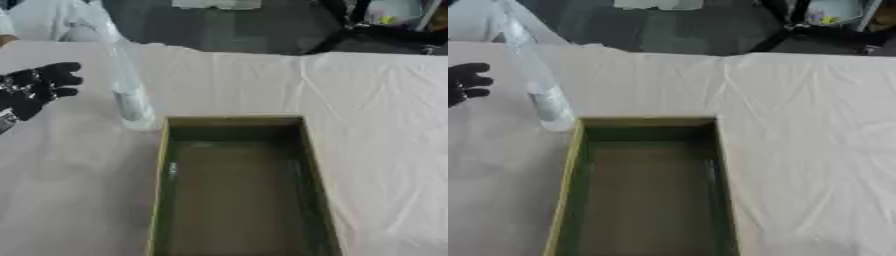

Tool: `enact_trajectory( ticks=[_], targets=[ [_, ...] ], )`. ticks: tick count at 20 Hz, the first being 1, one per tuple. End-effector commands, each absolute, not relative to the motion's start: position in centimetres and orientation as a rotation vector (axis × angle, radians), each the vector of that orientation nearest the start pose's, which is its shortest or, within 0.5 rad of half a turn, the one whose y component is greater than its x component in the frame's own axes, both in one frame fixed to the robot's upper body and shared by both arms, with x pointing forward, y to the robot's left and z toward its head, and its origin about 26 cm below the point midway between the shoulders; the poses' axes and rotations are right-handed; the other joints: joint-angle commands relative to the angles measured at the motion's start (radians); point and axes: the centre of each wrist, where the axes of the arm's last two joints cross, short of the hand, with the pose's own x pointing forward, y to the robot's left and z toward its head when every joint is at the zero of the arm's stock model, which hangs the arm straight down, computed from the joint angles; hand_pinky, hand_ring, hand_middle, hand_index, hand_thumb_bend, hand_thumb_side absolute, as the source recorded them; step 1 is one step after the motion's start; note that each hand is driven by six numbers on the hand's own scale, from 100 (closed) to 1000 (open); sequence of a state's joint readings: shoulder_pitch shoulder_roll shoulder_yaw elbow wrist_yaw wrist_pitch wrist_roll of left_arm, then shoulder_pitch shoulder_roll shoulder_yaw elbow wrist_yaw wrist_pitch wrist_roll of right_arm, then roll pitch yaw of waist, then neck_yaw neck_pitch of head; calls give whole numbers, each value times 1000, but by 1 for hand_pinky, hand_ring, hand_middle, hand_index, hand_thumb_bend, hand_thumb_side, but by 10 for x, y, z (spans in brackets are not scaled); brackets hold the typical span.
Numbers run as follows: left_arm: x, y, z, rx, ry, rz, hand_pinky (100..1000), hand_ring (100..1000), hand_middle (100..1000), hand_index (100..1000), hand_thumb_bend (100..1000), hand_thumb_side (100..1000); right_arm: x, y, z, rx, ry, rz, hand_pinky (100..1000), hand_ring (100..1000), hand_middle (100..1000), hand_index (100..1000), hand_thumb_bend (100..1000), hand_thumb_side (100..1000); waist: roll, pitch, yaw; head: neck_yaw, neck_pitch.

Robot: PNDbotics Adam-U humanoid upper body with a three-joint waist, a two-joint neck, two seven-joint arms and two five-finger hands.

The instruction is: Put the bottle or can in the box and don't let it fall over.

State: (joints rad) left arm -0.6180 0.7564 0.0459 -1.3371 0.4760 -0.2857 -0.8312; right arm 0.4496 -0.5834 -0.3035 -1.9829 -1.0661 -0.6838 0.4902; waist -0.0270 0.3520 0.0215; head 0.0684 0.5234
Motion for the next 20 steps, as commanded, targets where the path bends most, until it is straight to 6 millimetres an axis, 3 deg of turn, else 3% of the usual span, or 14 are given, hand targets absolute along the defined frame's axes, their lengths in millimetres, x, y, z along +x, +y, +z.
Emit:
enact_trajectory(
  ticks=[1,20],
  targets=[
    [389,407,258,-188,-2038,-1174,1000,1000,1000,886,321,528,163,-423,106,270,-2543,324,951,772,857,939,100,554,2,-10,-1,4,-15],
    [398,396,268,-195,-2066,-1104,1000,1000,1000,917,330,638,167,-418,105,286,-2535,334,954,772,850,940,100,557,7,1,-6,17,-15]
  ],
)
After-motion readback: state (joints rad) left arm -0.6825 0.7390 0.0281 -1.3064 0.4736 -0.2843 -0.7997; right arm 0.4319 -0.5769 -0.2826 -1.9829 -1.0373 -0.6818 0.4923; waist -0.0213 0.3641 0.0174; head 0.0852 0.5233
